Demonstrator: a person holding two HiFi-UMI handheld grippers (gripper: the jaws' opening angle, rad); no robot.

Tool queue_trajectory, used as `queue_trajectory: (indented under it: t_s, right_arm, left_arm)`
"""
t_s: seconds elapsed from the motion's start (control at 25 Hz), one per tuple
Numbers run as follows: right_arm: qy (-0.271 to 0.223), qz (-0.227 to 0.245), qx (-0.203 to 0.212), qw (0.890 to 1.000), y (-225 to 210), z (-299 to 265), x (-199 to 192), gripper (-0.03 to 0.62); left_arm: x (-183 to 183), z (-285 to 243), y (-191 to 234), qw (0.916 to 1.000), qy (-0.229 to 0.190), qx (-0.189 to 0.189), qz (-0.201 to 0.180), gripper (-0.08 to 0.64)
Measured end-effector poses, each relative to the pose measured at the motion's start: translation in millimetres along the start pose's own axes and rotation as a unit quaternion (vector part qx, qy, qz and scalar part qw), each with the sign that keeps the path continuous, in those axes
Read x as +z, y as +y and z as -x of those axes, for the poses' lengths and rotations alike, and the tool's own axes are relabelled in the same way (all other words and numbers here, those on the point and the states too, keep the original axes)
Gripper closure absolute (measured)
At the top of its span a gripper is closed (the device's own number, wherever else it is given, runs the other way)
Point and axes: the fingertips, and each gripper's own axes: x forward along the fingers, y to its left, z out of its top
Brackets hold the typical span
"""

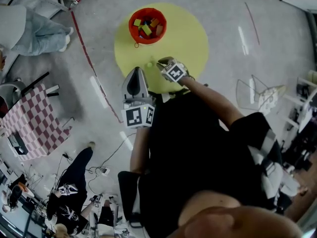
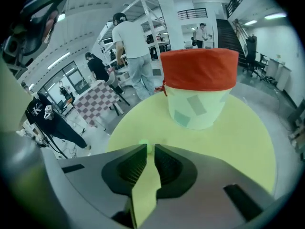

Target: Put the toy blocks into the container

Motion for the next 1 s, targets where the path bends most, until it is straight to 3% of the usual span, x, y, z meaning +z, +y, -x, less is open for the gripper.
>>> queue_trajectory:
  t_s: [0.08,0.2,0.4,0.8,0.92,0.96,1.0]
  right_arm:
    - [0.011,0.011,0.009,1.000,8.9,-6.9,-0.6,0.491]
    - [0.044,0.029,0.002,0.999,11.6,-16.7,-10.3,0.463]
    - [0.049,0.042,0.024,0.998,30.0,-41.3,-4.1,0.449]
    - [0.117,0.038,-0.006,0.992,24.1,-77.3,-22.9,0.420]
    - [0.124,0.022,-0.010,0.992,22.1,-79.9,-26.5,0.428]
    - [0.120,0.022,-0.008,0.993,22.4,-79.6,-24.0,0.469]
    - [0.114,0.024,-0.008,0.993,22.3,-79.2,-21.4,0.469]
  left_arm:
    - [-0.2,1.4,2.9,1.0000,0.001,0.001,0.001,0.575]
    - [-1.4,2.5,6.2,1.0000,0.002,0.001,0.002,0.575]
    - [-3.8,3.7,13.8,1.0000,0.006,0.002,0.006,0.575]
    - [-8.7,8.4,27.3,0.9998,0.013,0.011,0.010,0.575]
    - [-11.1,10.9,29.4,0.9997,0.016,0.013,0.012,0.575]
    - [-11.7,11.2,29.8,0.9997,0.016,0.013,0.013,0.575]
    - [-12.3,11.2,30.0,0.9997,0.016,0.013,0.013,0.575]
